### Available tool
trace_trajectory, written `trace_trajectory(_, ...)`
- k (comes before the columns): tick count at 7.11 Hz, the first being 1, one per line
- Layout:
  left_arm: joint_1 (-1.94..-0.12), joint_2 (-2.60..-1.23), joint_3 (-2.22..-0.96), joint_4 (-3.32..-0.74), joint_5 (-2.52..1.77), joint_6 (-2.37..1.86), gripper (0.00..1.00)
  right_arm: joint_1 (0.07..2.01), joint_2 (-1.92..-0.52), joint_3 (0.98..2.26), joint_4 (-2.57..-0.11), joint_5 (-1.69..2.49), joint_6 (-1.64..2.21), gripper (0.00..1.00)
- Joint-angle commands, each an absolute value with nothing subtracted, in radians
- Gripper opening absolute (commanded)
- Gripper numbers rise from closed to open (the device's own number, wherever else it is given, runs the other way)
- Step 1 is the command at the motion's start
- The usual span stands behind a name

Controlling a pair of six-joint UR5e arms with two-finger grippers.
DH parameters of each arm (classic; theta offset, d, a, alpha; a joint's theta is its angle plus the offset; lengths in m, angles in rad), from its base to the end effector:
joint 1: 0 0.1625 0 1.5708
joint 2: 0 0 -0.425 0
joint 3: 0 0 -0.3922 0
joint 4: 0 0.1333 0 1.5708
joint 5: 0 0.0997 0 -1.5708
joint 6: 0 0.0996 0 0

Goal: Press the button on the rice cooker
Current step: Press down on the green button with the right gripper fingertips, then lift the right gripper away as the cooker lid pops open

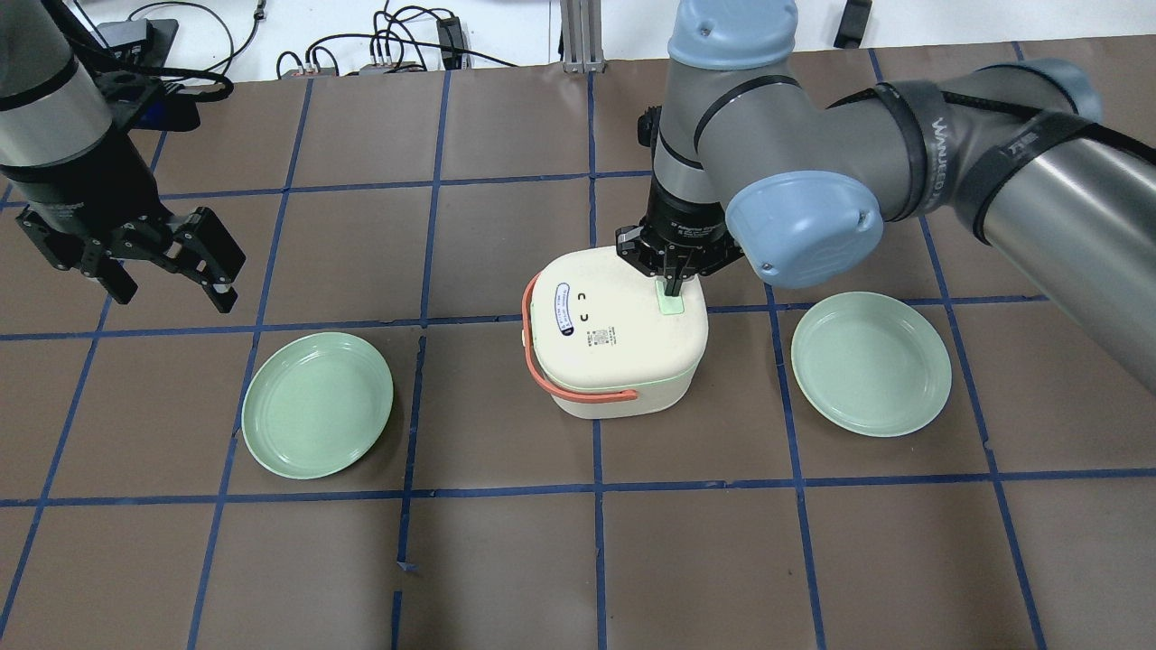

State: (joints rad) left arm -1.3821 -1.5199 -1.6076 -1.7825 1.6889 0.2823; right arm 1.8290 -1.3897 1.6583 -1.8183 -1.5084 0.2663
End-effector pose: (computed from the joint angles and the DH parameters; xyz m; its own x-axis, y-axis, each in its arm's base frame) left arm -0.0352 -0.4637 0.4759 -0.9922 0.1112 -0.0563 0.0963 0.9706 0.2207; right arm 0.2759 -0.4983 0.3750 -0.9985 0.0097 -0.0546 0.0077 0.9993 0.0368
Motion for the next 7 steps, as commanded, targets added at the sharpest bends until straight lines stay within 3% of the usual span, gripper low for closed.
trace_trajectory(1,-1.382,-1.520,-1.608,-1.782,1.689,0.282,1.00,1.830,-1.394,1.538,-1.789,-1.514,0.270,0.64)
trace_trajectory(2,-1.382,-1.519,-1.608,-1.782,1.689,0.282,1.00,1.829,-1.393,1.476,-1.767,-1.516,0.270,0.76)
trace_trajectory(7,-1.382,-1.520,-1.608,-1.782,1.689,0.282,1.00,1.705,-1.463,1.443,-1.698,-1.574,0.178,0.94)
